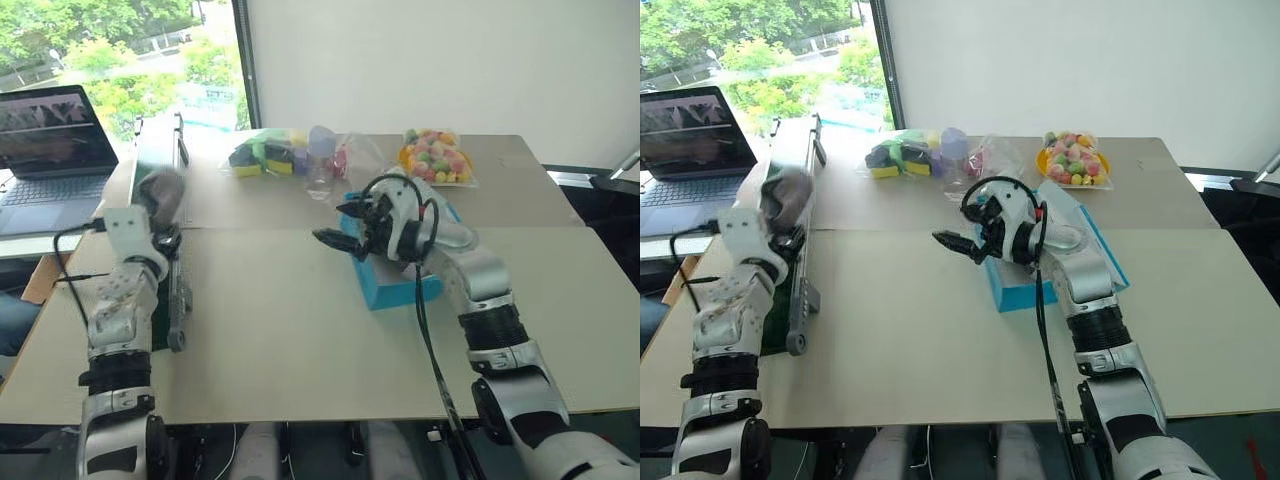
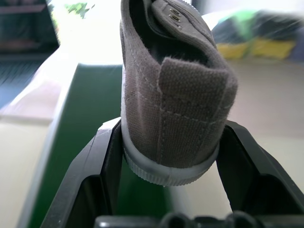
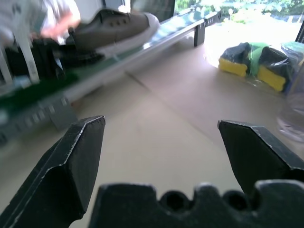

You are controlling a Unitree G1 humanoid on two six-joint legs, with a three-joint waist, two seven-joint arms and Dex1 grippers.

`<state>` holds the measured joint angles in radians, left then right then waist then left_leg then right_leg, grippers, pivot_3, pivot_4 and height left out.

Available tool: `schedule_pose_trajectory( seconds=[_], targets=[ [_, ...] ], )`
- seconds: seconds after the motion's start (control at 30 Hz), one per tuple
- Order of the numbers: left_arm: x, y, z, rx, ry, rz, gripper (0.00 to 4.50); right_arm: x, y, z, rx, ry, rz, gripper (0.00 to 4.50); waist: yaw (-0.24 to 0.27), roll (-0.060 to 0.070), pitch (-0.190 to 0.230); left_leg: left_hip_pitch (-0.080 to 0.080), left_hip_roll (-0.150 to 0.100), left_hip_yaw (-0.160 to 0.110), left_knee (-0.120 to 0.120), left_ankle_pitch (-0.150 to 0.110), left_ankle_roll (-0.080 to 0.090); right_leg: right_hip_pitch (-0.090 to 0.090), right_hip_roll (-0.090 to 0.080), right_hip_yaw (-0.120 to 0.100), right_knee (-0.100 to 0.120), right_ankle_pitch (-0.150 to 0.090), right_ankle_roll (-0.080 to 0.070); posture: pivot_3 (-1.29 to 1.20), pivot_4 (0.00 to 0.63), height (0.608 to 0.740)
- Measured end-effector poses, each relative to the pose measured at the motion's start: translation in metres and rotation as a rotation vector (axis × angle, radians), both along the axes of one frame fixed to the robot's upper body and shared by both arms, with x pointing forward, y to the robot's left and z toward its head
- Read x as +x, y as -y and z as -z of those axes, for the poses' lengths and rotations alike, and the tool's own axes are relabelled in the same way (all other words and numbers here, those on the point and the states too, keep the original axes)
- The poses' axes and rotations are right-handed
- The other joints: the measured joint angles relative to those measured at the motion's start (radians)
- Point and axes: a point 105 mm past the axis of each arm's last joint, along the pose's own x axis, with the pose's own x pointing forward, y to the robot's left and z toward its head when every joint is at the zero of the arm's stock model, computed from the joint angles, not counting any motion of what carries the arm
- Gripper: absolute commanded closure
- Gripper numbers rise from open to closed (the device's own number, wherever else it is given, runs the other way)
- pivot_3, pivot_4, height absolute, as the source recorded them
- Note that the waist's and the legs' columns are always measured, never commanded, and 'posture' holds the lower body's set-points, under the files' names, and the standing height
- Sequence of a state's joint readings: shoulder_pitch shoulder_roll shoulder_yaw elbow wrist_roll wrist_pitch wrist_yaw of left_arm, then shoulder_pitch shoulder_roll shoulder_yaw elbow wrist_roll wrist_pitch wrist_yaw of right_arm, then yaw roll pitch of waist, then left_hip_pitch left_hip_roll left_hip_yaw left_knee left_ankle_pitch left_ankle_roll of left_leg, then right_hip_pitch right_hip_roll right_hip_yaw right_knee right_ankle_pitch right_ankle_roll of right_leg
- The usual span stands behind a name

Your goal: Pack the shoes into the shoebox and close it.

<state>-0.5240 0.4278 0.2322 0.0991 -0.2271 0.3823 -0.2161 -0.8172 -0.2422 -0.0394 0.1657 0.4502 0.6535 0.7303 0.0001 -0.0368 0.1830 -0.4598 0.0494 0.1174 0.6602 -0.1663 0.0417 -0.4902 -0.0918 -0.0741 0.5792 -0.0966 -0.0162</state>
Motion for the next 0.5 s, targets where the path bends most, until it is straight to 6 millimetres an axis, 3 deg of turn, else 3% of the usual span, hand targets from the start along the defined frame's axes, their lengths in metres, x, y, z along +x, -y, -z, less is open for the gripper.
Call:
schedule_pose_trajectory(
  seconds=[0.07,0.13,0.33,0.5],
  targets=[
    [-0.002,0.035,-0.019,0.023,0.064,0.127,2.09,0.003,0.002,-0.022,0.098,-0.051,0.009,0.00,-0.003,0.000,0.000,0.000,0.000,0.000,0.000,0.000,0.000,0.000,0.000,0.000,-0.001,0.000,0.000,0.00,0.150,0.738],
    [-0.004,0.054,-0.022,0.013,0.068,0.189,2.09,0.009,0.011,-0.032,0.206,-0.132,0.034,0.00,-0.007,0.000,0.000,0.000,0.000,0.001,0.000,0.000,0.000,0.000,0.001,0.000,-0.001,0.000,0.000,0.00,0.150,0.738],
    [-0.010,0.109,-0.011,-0.062,-0.004,0.339,2.09,0.019,0.033,-0.027,0.391,-0.323,0.107,0.00,-0.012,0.000,0.000,0.000,-0.001,0.001,0.000,0.001,0.001,0.001,0.002,0.000,0.000,0.000,0.001,0.00,0.150,0.738],
    [-0.025,0.158,-0.023,-0.136,-0.001,0.478,2.09,0.021,0.033,-0.027,0.390,-0.338,0.132,0.00,-0.015,0.000,0.000,0.001,-0.001,0.000,0.001,0.001,0.002,0.002,0.002,0.001,0.000,0.000,0.002,0.00,0.150,0.738]
  ],
)
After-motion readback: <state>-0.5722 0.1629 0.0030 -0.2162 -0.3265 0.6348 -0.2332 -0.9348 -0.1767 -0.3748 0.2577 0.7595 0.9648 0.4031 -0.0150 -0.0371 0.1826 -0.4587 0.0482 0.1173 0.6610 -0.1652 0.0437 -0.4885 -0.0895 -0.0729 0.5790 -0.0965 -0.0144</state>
